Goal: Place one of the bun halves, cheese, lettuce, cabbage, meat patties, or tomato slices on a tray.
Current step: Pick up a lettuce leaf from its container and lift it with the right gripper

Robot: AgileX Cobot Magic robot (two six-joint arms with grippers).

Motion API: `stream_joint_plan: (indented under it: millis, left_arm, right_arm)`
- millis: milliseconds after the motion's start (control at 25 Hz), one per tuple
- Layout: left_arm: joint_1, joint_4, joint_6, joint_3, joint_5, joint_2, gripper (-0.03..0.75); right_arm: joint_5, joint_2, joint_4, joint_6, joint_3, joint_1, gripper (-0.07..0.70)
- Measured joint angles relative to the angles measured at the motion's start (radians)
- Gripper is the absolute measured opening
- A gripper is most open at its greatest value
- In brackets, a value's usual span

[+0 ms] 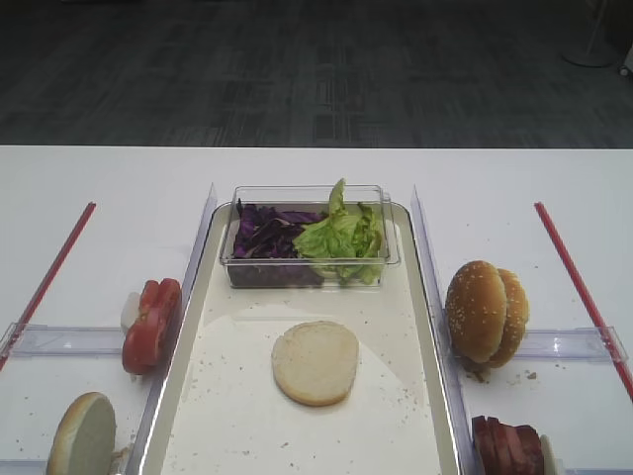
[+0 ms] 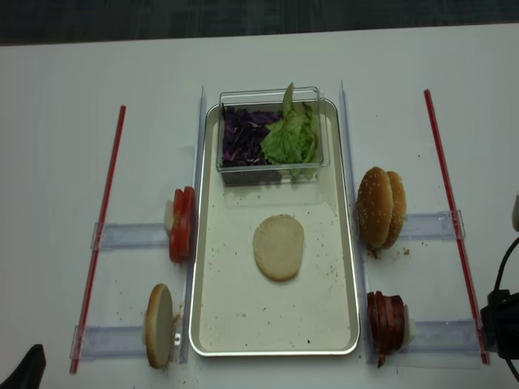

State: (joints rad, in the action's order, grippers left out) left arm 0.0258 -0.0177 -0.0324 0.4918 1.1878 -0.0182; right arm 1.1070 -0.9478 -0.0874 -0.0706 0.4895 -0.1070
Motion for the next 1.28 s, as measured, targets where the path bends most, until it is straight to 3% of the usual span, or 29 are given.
stream_joint_plan:
  millis: [440,640,880,1280]
  left_arm:
    - [0.000,0.000,0.000,0.000,0.000,0.000,0.598]
    - [0.000,0.000,0.000,0.000,0.000,0.000,0.598]
    - [0.000,0.000,0.000,0.000,0.000,0.000,0.598]
    - [0.000,0.000,0.000,0.000,0.000,0.000,0.598]
  right_arm:
    - [-0.034,-0.049,0.000,0.001,0.011,0.000,0.669]
    - [-0.045,-0.199,-0.002,0.000,0.122,0.000,0.669]
    - [-0.043,-0.452,-0.005,0.002,0.401,0.000,0.669]
    - [0.044,-0.884,-0.005,0.004,0.919,0.000,0.669]
